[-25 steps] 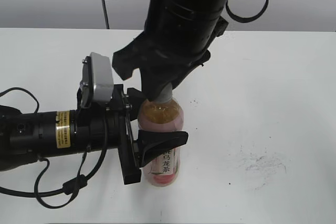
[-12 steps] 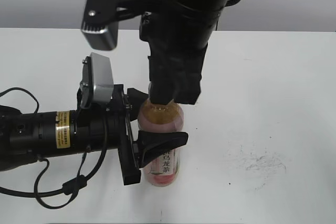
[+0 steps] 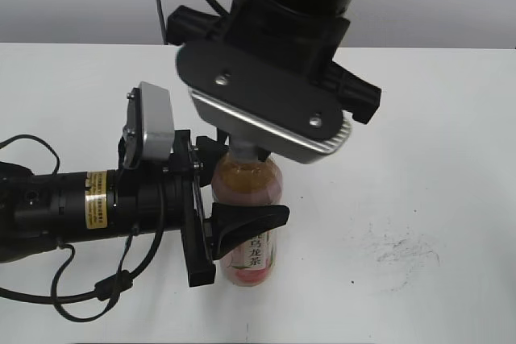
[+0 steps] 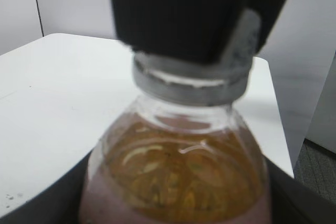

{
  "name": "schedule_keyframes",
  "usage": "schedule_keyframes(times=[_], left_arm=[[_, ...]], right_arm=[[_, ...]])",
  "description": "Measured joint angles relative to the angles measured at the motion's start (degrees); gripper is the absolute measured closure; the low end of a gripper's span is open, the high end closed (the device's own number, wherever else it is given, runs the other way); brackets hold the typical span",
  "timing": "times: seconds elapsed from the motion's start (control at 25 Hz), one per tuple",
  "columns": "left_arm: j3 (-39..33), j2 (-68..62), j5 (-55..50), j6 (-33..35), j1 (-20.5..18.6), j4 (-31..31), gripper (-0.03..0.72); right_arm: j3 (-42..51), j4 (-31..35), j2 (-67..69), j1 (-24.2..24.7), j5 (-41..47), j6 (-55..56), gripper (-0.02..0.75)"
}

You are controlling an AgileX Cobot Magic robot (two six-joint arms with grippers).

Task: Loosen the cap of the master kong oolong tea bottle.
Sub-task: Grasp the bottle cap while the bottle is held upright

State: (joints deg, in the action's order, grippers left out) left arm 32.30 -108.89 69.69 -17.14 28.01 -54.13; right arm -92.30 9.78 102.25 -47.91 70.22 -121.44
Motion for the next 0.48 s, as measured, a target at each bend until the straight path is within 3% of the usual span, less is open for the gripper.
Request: schedule_keyframes(times=[0.16, 0.28, 0.32, 0.48], left_arm=[[0.00, 0.00, 0.00, 0.00, 0.00, 0.00, 0.240], [0.00, 0.00, 0.00, 0.00, 0.00, 0.00, 0.240], [0.00, 0.00, 0.00, -0.09, 0.00, 0.00, 0.240], [0.00, 0.00, 0.00, -0.43, 0.00, 0.26, 0.240]], right_arm=[[0.00, 0.00, 0.00, 0.00, 0.00, -7.83, 0.467], [0.00, -0.06, 0.00, 0.00, 0.00, -0.74, 0.460], [0.00, -0.06, 0.00, 0.00, 0.00, 3.61, 0.431], [0.00, -0.98, 0.06, 0.00, -0.12, 29.81, 0.196]])
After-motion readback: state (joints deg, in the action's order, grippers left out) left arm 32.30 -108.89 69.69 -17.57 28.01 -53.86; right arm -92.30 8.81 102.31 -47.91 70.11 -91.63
